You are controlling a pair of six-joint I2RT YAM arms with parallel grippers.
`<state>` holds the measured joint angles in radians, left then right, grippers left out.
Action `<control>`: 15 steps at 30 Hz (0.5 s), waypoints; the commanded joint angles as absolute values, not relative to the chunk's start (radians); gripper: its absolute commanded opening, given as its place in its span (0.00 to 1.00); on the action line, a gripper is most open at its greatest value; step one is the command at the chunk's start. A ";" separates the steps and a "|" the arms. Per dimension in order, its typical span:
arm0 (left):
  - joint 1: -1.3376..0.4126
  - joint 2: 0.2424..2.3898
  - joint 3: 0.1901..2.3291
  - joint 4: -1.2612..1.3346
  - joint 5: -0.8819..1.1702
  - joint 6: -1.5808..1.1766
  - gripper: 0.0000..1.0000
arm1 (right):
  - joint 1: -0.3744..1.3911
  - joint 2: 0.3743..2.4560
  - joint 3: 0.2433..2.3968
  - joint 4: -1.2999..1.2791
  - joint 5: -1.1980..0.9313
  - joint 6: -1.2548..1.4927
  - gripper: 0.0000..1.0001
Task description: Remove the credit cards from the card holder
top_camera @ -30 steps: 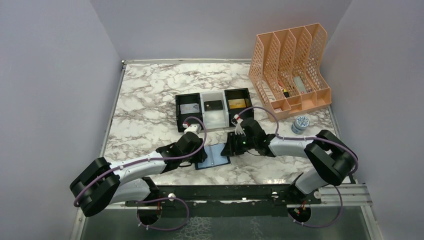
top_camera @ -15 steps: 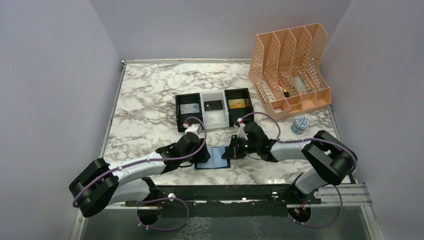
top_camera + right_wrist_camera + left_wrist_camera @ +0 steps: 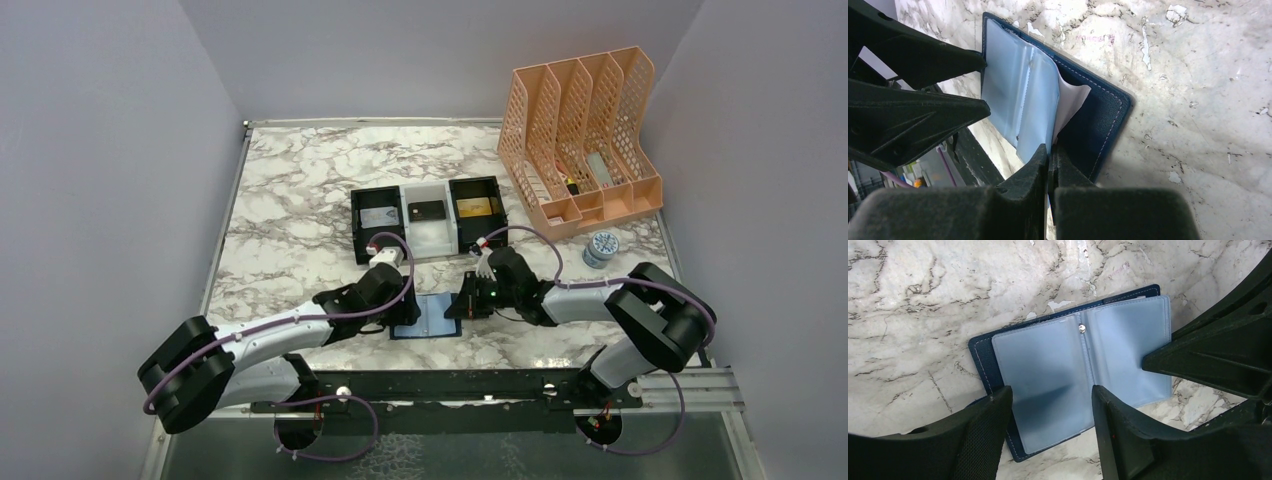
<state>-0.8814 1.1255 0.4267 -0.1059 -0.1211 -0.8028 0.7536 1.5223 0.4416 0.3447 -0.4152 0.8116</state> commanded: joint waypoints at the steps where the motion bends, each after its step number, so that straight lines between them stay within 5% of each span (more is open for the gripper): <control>1: -0.889 1.166 0.443 -0.230 -0.200 -0.793 0.64 | 0.758 1.533 0.430 0.348 -0.391 0.810 0.01; 10: -0.912 1.168 0.475 -0.278 -0.237 -0.806 0.66 | 0.758 1.544 0.440 0.350 -0.402 0.804 0.01; 15: -0.915 1.185 0.453 -0.190 -0.170 -0.791 0.54 | 0.758 1.555 0.443 0.368 -0.420 0.807 0.01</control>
